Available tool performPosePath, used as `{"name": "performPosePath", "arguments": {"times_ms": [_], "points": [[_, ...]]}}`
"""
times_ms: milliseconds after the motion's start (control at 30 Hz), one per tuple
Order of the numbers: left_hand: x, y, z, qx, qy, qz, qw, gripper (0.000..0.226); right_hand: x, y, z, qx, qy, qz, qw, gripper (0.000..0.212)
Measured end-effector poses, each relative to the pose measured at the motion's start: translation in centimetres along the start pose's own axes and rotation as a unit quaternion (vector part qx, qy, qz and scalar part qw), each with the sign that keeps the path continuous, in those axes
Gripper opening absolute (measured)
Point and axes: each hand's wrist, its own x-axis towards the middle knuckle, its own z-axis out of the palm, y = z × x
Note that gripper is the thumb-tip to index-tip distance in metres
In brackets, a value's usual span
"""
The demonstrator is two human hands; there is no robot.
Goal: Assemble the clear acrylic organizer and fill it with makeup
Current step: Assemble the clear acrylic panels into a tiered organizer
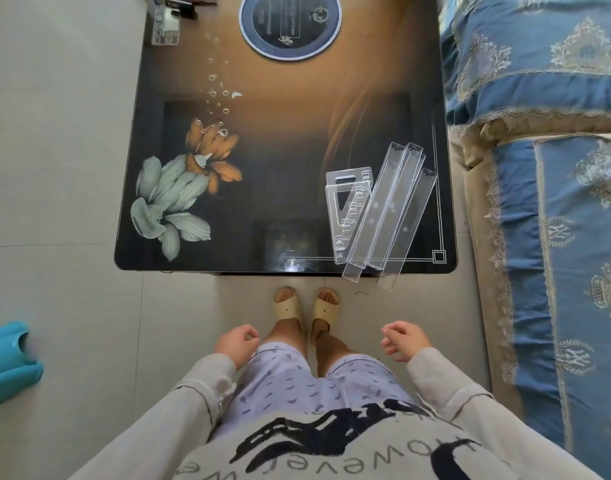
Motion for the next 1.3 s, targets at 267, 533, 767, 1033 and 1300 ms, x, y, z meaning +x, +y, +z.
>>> {"name": "performPosePath", "arguments": {"times_ms": [267, 533, 767, 1033, 1300], "points": [[2.6, 9.6, -1.7, 0.049, 0.021, 0.107, 0.993, 0.027, 2.0, -5.3, -2.0, 0.082, 0.097, -0.064, 0.990, 0.022], [8.2, 20.5, -0.8, 0.098, 0.205, 0.267, 0.936, 0.039, 7.0, -12.8, -2.3, 0.099, 0.207, -0.153, 0.961, 0.018], [12.9, 22.8, 2.3, 0.214, 0.295, 0.355, 0.861, 0.051, 9.5, -16.6, 2.2, 0.073, 0.350, -0.166, 0.919, 0.041], [13.8, 24.0, 2.1, 0.239, 0.314, 0.349, 0.850, 0.052, 10.4, -17.6, 3.7, -0.007, 0.435, -0.136, 0.890, 0.039], [13.4, 24.4, 1.4, 0.110, 0.294, 0.280, 0.907, 0.037, 10.6, -17.2, 4.6, 0.013, 0.447, -0.120, 0.886, 0.016]]}}
